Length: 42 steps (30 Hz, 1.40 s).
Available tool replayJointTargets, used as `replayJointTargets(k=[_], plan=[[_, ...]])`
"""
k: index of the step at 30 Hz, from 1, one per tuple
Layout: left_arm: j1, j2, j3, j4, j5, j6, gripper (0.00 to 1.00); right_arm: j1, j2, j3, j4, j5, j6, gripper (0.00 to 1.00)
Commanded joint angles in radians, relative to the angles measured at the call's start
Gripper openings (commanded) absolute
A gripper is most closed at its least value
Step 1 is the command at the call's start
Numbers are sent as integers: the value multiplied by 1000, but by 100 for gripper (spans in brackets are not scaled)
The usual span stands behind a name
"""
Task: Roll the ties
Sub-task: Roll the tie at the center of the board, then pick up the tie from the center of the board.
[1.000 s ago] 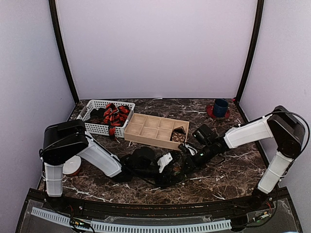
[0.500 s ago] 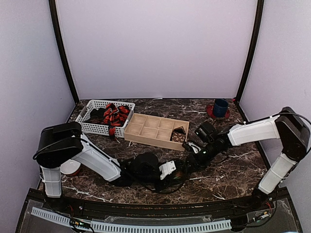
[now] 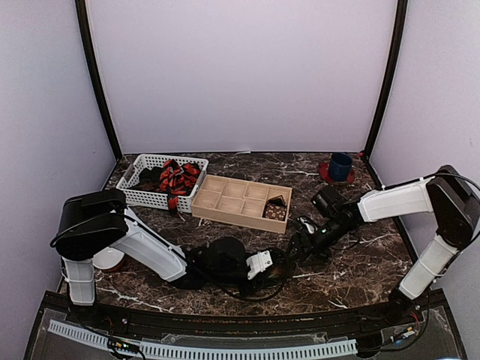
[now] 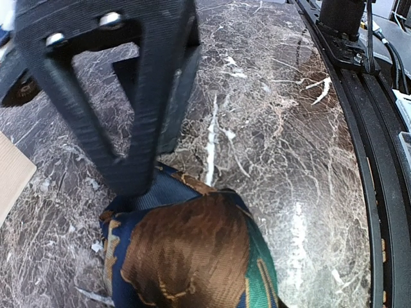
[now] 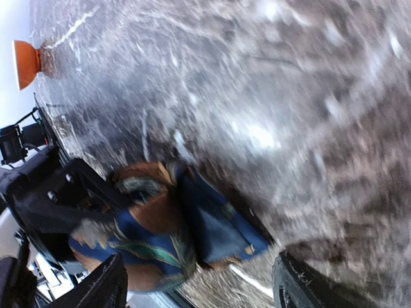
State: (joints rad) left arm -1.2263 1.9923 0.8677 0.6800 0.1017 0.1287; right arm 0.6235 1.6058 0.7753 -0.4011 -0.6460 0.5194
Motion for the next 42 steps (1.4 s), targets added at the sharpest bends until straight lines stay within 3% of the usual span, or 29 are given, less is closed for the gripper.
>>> replayJointTargets(k=[1, 7, 14, 33, 42], plan=[[-9, 19, -38, -199, -3, 14, 32, 7, 72, 19, 3, 3, -55, 79], [-8, 19, -42, -194, -11, 15, 32, 57, 3, -51, 195, -187, 39, 74], [-9, 28, -38, -188, -5, -3, 32, 92, 2, -54, 316, -218, 100, 70], [-9, 28, -47, -177, 11, 0, 33, 113, -60, -110, 366, -243, 86, 78], [-9, 28, -45, -178, 20, 0, 33, 130, -19, -66, 321, -167, 50, 75]])
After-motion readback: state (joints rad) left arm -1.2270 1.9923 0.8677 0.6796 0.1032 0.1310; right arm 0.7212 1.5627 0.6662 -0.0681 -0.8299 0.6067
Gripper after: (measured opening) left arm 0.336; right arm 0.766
